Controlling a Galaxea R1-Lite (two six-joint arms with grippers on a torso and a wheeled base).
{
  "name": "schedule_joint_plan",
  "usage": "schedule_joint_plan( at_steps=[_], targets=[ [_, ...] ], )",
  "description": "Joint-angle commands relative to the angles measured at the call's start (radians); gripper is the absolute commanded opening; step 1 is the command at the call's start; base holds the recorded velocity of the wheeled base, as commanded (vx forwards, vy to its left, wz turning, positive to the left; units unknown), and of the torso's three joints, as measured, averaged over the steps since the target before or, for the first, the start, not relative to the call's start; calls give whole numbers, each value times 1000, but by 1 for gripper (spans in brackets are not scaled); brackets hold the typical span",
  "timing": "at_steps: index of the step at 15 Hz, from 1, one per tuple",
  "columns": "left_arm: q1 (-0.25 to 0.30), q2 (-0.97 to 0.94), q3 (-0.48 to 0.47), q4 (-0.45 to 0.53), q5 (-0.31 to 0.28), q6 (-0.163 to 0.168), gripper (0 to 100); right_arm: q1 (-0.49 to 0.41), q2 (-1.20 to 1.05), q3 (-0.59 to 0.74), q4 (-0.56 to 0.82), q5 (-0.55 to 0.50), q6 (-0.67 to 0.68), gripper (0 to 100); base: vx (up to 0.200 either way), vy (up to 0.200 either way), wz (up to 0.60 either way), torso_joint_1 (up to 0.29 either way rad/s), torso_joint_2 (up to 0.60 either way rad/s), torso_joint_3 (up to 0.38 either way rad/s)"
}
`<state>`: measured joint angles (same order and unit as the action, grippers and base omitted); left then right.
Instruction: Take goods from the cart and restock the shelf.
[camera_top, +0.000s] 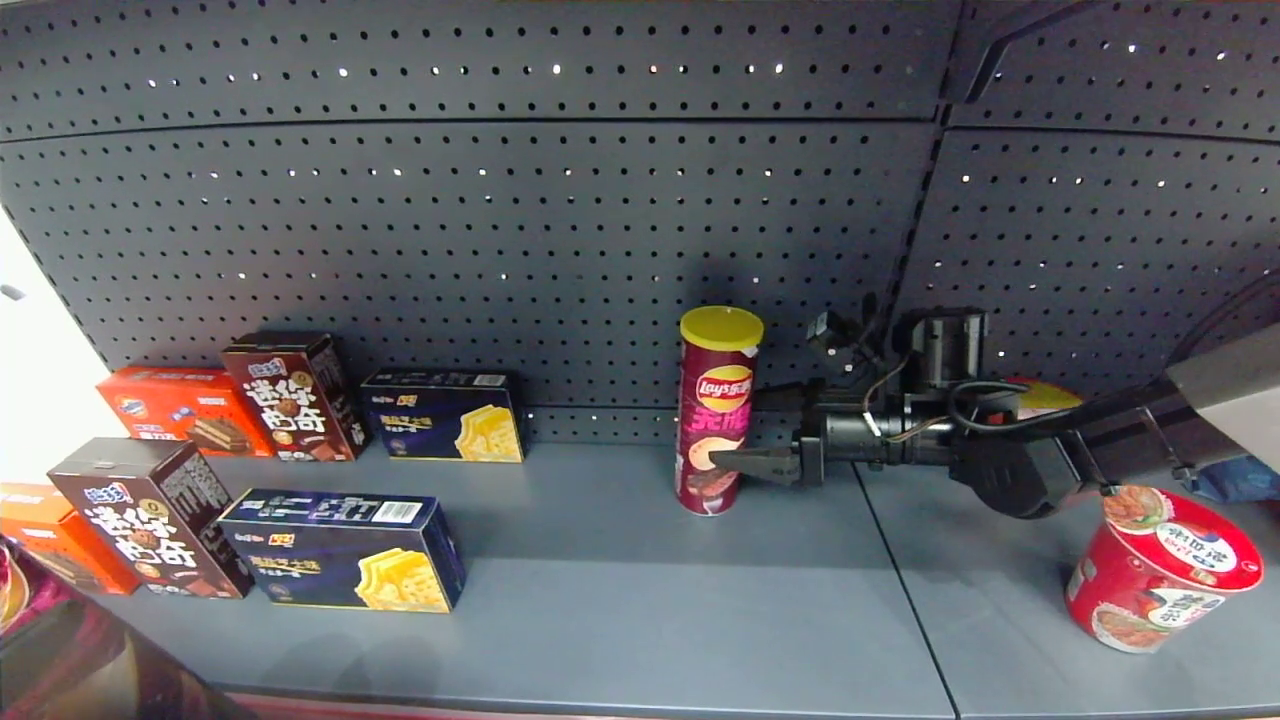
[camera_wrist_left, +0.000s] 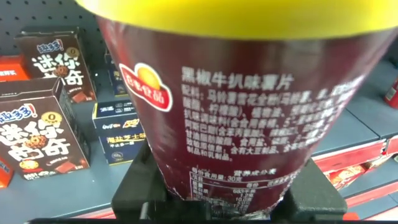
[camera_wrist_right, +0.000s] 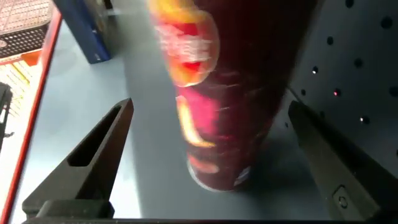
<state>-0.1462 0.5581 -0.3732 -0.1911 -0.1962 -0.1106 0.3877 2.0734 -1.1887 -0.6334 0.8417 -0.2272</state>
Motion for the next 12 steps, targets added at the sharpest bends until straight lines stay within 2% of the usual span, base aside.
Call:
schedule_joint_plan(
  at_steps=[1,12],
  targets=[
    [0,2,2,-1,1,0,0,0,45,-34,0,2,0,100,0,0,0,0,0,0],
    [0,3,22,-1,1,0,0,14,171,-112,-35,25,9,100,0,0,0,0,0,0]
  ],
)
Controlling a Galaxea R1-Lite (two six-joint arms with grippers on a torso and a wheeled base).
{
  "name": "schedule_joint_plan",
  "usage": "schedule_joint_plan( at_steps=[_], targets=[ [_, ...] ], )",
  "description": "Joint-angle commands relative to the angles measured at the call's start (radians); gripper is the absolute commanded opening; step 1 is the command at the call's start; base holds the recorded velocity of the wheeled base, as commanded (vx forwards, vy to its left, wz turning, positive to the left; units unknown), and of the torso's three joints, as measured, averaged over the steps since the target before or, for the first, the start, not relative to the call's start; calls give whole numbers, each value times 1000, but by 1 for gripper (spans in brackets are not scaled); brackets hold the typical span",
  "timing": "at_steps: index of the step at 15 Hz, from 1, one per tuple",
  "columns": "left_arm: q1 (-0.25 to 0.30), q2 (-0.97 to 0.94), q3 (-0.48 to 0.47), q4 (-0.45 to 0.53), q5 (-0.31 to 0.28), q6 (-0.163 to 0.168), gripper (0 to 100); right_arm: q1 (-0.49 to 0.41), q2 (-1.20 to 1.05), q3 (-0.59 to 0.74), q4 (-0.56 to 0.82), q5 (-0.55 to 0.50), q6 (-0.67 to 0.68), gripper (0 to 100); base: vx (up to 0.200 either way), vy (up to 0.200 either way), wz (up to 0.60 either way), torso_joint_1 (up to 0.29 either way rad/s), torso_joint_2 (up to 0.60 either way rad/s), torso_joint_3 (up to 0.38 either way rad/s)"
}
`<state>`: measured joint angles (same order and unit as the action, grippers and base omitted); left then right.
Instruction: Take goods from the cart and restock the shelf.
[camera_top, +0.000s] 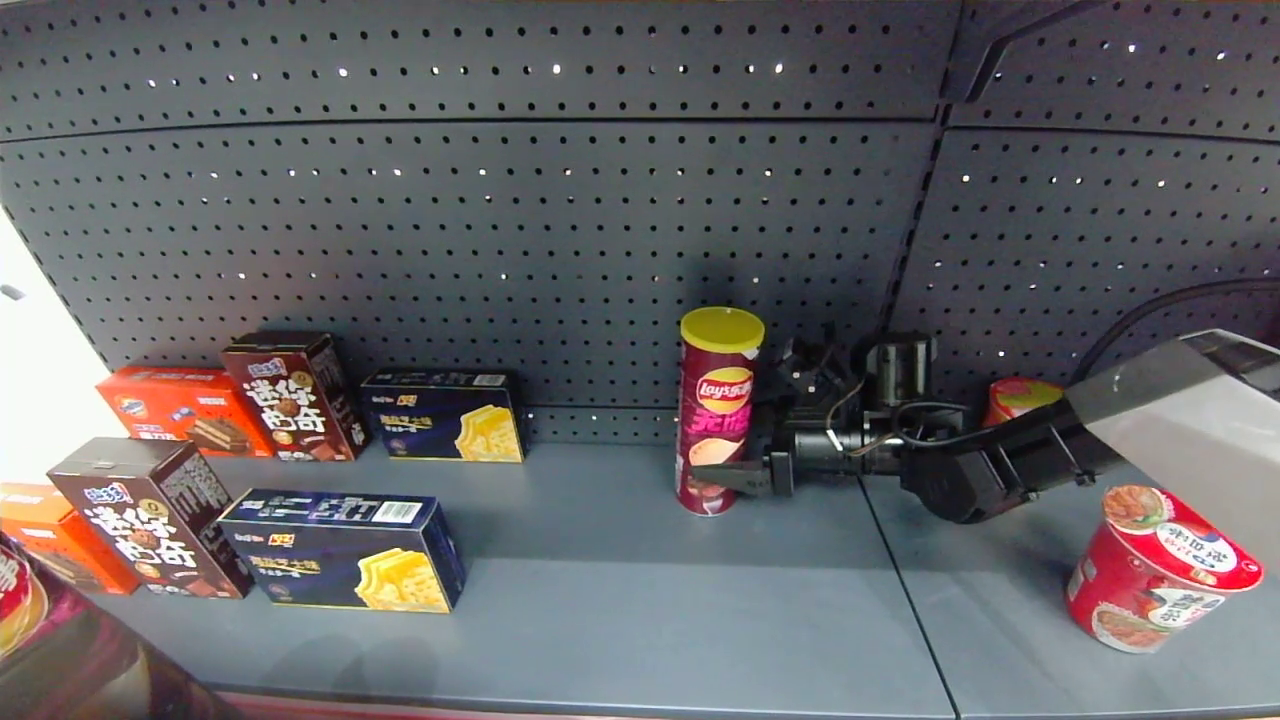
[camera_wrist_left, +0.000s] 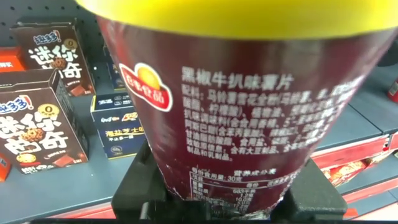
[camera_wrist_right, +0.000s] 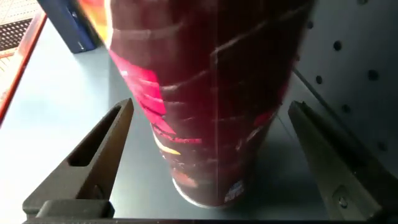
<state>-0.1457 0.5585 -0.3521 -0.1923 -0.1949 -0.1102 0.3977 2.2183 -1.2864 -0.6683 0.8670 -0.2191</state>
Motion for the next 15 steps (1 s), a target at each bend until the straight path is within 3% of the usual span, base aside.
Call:
schedule_joint_plan(
  at_steps=[1,3,4,8,15],
  targets=[
    [0,1,2,1,0,0,0,6,34,-21,-1,0,1,100,0,0,0,0,0,0],
    [0,1,4,1,0,0,0,12,43,-31,-1,12,3,100,0,0,0,0,0,0],
    [0,1,5,1,0,0,0,13,41,-31,-1,10,3,0,0,0,0,0,0,0],
    [0,-3,38,1,0,0,0,29,-12,4,1,-51,1,0,0,0,0,0,0,0],
    [2,-86,87,1,3,-2,0,104,-273,226,-1,-143,3,0,0,0,0,0,0,0]
  ],
)
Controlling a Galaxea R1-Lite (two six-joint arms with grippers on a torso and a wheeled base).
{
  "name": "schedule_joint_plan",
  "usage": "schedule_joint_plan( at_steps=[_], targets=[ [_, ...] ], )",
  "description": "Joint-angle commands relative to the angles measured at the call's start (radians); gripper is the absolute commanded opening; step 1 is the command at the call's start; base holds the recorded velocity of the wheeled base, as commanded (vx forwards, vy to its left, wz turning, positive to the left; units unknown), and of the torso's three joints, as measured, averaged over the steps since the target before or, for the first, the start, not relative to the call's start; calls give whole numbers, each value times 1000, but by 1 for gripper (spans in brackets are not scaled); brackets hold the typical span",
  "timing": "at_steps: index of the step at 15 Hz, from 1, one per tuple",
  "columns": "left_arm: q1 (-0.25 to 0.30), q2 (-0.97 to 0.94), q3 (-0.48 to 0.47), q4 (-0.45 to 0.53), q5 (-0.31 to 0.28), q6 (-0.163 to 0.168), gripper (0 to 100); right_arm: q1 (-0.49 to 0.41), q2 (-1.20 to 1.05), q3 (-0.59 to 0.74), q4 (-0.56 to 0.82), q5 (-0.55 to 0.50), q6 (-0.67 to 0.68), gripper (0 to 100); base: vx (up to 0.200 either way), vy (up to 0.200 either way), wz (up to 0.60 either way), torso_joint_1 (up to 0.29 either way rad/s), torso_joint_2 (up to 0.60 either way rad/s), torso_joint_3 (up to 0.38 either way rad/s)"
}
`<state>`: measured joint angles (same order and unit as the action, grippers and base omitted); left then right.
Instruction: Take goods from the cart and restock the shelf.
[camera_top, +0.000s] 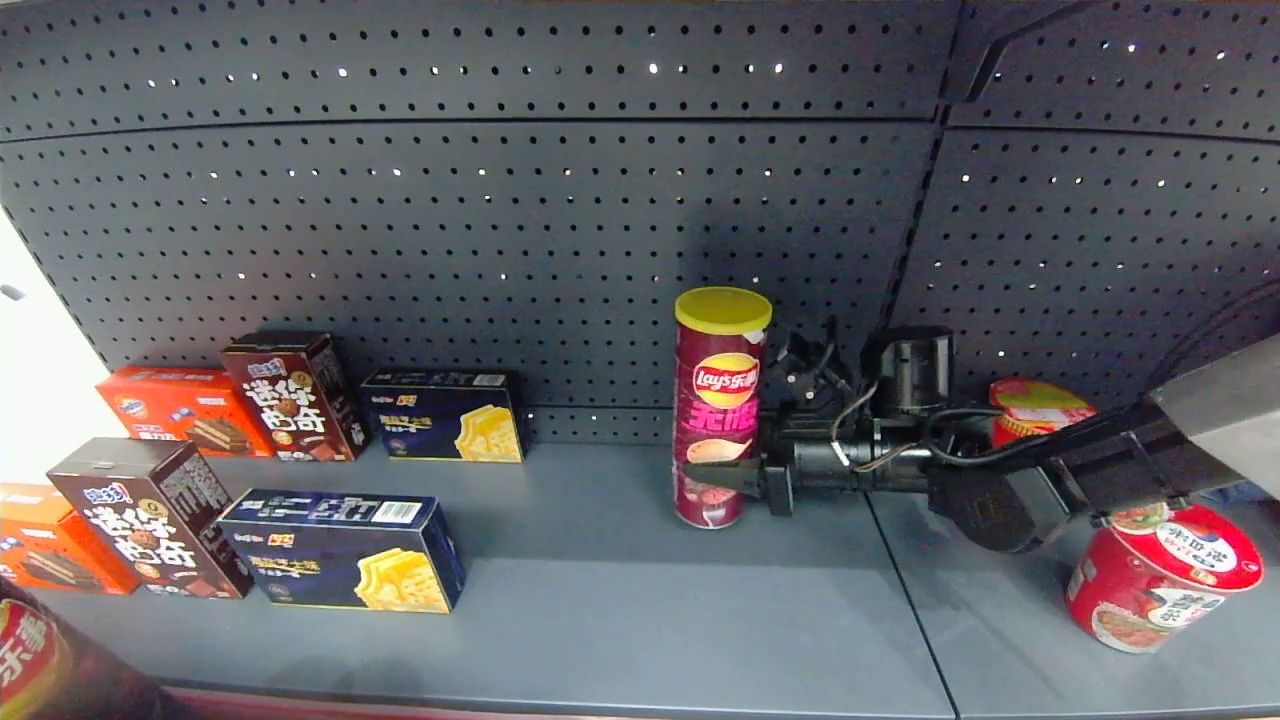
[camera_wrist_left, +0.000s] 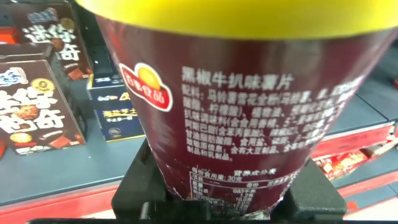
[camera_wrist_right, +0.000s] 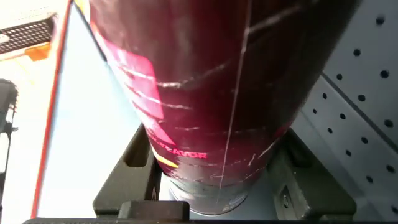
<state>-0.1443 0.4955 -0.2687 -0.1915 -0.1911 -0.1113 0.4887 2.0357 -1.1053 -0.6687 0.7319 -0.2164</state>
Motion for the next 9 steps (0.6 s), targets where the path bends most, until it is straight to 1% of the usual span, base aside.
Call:
schedule_joint_plan(
  at_steps=[1,3,5,8,9],
  targets=[
    [0,-26,0,9,1,-1,0,13,-134,85,1,-11,-3,0,0,0,0,0,0,0],
    [0,-35,-12,49,-1,1,0,13,-221,176,9,-51,-3,0,0,0,0,0,0,0],
    [-1,-43,-7,52,-2,1,0,13,-275,274,-17,-60,-23,0,0,0,0,0,0,0],
    [-1,-45,-7,52,-2,1,0,16,-342,417,-126,-88,-32,0,0,0,0,0,0,0],
    [0,-45,-1,52,-2,1,0,31,-362,463,-155,-92,-26,0,0,0,0,0,0,0]
  ],
)
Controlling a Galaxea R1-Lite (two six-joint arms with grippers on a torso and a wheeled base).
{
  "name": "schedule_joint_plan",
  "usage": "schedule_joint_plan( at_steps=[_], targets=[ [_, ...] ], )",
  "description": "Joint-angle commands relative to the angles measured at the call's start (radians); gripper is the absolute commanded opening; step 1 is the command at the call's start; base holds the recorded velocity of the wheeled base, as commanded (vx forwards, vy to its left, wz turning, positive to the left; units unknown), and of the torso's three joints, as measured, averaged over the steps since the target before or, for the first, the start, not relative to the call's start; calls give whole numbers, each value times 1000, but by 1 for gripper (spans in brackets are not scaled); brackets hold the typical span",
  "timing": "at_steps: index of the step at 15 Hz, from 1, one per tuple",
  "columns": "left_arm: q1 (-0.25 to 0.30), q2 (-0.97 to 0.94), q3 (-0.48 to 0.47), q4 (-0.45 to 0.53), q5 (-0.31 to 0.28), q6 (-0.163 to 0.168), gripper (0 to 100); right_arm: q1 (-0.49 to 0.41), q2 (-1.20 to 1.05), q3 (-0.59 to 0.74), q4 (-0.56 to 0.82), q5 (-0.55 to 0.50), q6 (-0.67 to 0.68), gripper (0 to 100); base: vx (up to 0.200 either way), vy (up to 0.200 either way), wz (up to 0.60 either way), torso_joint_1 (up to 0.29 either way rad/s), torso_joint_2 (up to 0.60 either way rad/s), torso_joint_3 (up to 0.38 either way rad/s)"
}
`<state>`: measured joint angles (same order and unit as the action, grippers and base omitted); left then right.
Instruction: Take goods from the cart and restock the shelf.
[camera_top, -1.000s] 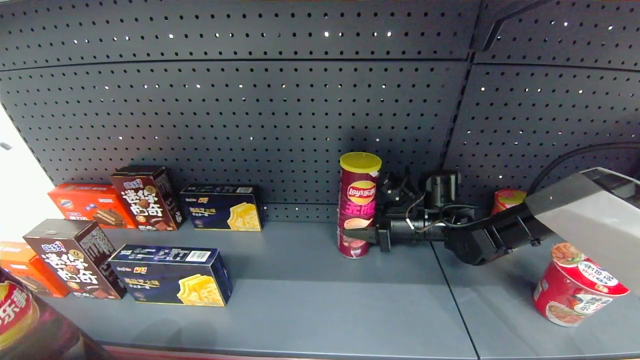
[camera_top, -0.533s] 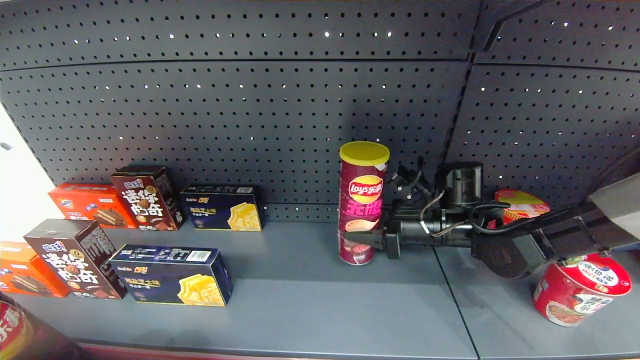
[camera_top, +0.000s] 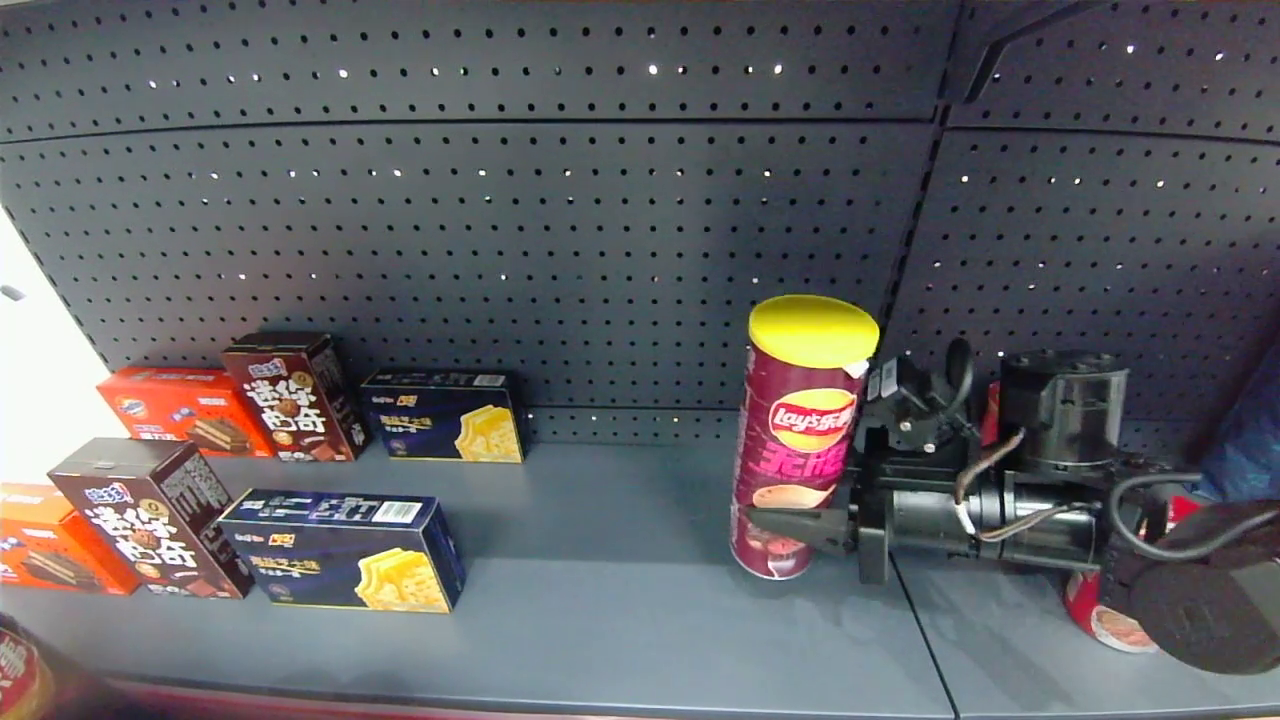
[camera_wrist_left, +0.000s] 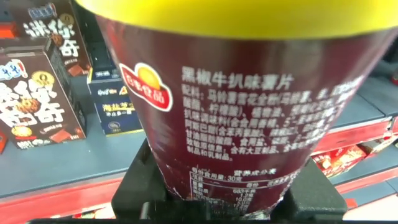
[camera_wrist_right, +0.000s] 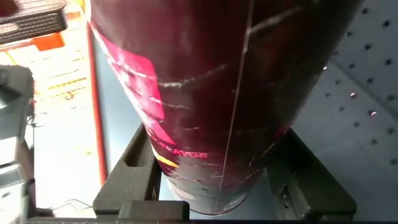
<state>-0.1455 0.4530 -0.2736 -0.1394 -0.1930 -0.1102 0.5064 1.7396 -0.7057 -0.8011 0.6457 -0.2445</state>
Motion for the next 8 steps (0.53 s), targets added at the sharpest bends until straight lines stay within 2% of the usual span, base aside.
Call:
schedule_joint_plan(
  at_steps=[1,8],
  targets=[
    [0,-4,8,0,0,0,0,29,-91,104,-43,-8,11,0,0,0,0,0,0,0],
    [1,-10,21,1,3,0,0,95,-135,264,-118,-89,47,0,0,0,0,0,0,0]
  ],
)
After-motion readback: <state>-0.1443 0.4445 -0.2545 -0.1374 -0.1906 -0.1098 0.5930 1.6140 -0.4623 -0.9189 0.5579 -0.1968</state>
